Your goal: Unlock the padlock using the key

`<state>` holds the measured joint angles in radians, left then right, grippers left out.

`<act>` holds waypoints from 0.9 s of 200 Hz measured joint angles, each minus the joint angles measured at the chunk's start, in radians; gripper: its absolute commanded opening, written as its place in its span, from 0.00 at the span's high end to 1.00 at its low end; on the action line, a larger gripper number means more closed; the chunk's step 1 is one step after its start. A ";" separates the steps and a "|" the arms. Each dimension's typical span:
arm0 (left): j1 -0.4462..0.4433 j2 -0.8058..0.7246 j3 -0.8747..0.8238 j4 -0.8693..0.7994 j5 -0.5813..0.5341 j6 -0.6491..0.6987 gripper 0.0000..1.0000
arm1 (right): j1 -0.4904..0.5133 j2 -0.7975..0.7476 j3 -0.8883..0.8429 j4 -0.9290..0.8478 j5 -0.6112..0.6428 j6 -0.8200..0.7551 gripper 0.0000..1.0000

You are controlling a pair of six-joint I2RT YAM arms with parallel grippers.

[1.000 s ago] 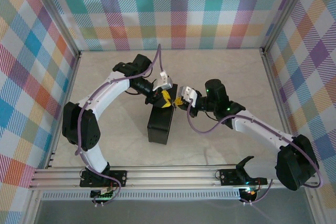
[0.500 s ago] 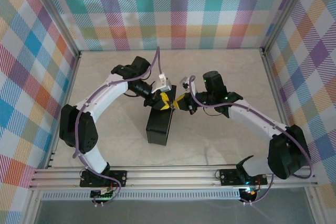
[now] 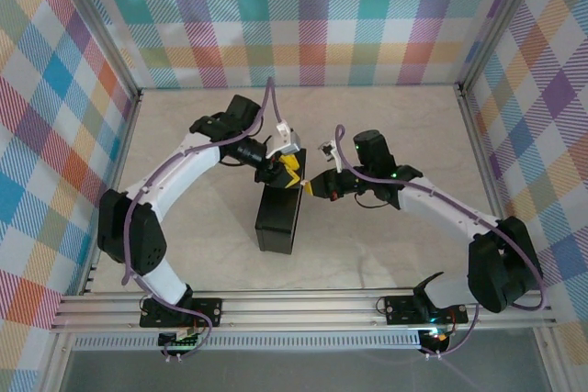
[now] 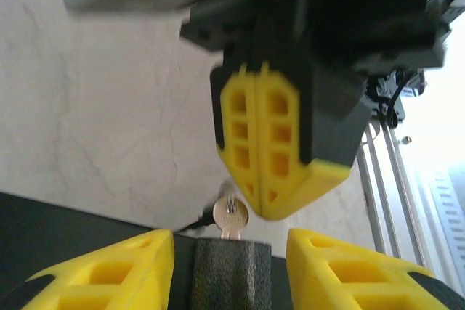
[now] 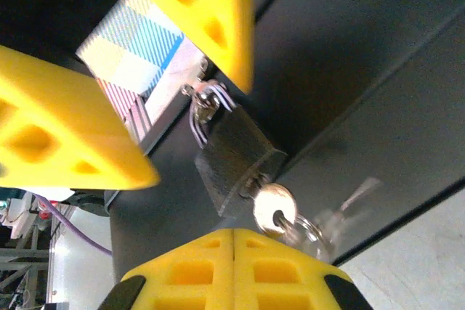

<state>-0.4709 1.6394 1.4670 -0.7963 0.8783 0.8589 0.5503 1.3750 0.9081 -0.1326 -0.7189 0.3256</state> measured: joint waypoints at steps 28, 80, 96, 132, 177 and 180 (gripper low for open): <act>0.006 -0.027 0.002 0.025 0.014 -0.011 0.55 | 0.000 0.001 0.000 -0.006 0.003 -0.003 0.97; 0.036 -0.034 -0.005 0.120 -0.069 -0.174 0.54 | 0.000 -0.051 0.001 -0.024 0.066 -0.174 0.67; 0.051 -0.052 -0.028 0.182 -0.150 -0.271 0.53 | 0.000 -0.061 0.016 -0.026 0.078 -0.246 0.61; 0.089 -0.073 -0.046 0.214 -0.310 -0.439 0.53 | 0.034 -0.044 0.050 -0.011 0.117 -0.455 0.54; 0.096 -0.079 -0.130 0.223 -0.402 -0.549 0.53 | 0.071 0.032 0.051 0.061 0.141 -0.671 0.53; 0.097 -0.079 -0.135 0.223 -0.406 -0.552 0.53 | 0.072 0.036 0.051 0.065 0.142 -0.683 0.53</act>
<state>-0.3740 1.5600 1.3315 -0.5735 0.4721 0.3065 0.6228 1.4113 0.9596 -0.0673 -0.5770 -0.3576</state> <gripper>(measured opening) 0.466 0.472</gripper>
